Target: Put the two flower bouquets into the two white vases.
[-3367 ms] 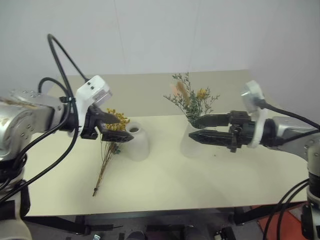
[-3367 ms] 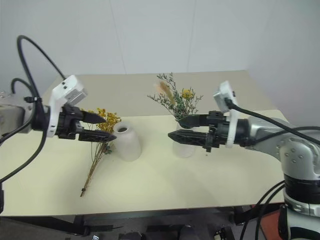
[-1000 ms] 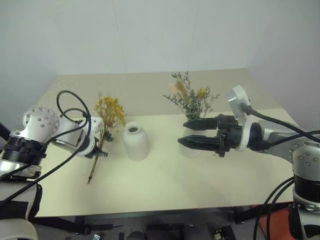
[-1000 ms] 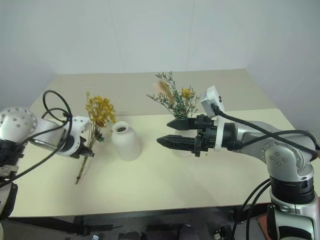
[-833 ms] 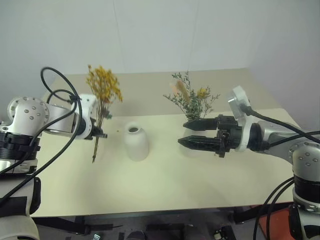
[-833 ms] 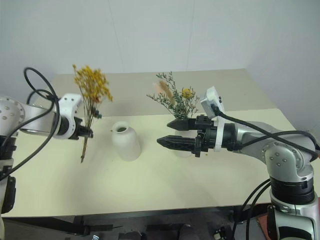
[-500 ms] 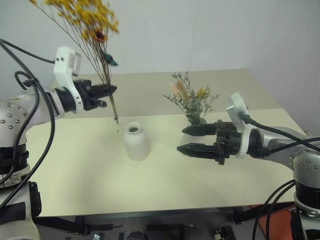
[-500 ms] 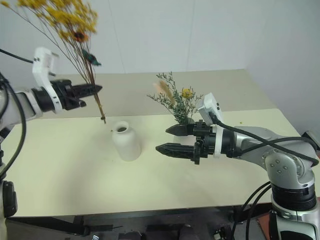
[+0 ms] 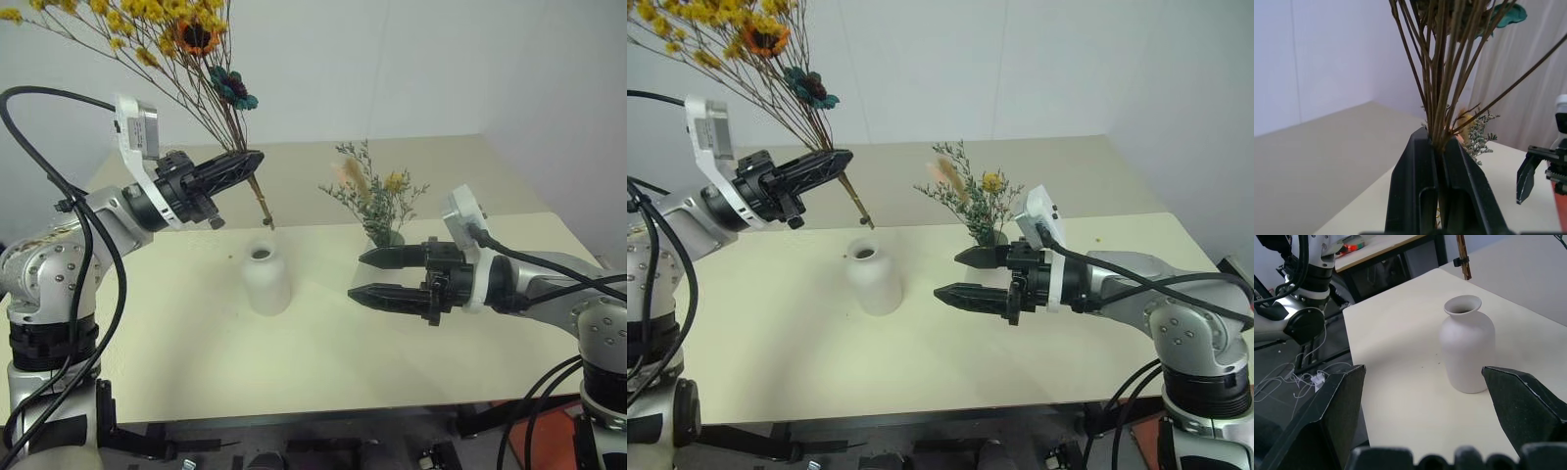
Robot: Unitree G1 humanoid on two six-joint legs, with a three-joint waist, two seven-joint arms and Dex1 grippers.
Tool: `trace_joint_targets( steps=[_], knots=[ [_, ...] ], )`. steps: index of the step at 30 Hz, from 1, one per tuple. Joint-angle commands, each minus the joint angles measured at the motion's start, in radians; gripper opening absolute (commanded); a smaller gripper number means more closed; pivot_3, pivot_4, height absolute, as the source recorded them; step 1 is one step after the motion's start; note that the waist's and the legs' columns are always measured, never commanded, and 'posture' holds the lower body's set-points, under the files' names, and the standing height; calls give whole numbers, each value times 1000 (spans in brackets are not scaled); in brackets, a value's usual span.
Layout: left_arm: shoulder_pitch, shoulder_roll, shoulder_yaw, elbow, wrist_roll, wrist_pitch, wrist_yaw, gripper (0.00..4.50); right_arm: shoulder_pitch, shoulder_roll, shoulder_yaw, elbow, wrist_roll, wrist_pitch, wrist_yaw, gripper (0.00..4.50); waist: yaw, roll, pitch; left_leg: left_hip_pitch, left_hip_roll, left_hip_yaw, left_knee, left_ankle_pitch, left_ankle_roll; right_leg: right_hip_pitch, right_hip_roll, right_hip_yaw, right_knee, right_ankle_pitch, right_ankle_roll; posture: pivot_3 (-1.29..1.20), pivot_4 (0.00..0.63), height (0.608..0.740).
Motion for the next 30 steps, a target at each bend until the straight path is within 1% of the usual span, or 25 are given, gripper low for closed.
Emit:
trace_joint_targets(
  steps=[1,8,11,30],
  knots=[
    [12,-11,-1,-25,45,-55,-41,29,-15,-14,-30,-28,25,-22,-3,4500,1,0,0,0,0,0,0,0,0,0,0,0,0,0,0,0,150,740],
    [41,-15,-1,-38,81,-68,-83,29,-13,-26,7,-94,-50,-54,-38,4500,0,0,0,0,1,0,0,0,0,0,1,0,-1,0,0,0,150,740],
    [57,-3,-17,-37,115,-77,-113,29,-11,-22,26,-123,-82,-70,-51,4500,0,0,0,0,1,0,0,0,0,0,1,0,-1,0,0,0,150,740],
    [42,11,-19,4,199,-97,-183,29,-86,-4,79,-104,-130,-68,-81,4500,0,0,0,0,1,0,0,0,0,0,1,0,-2,0,0,0,150,740]
  ],
)
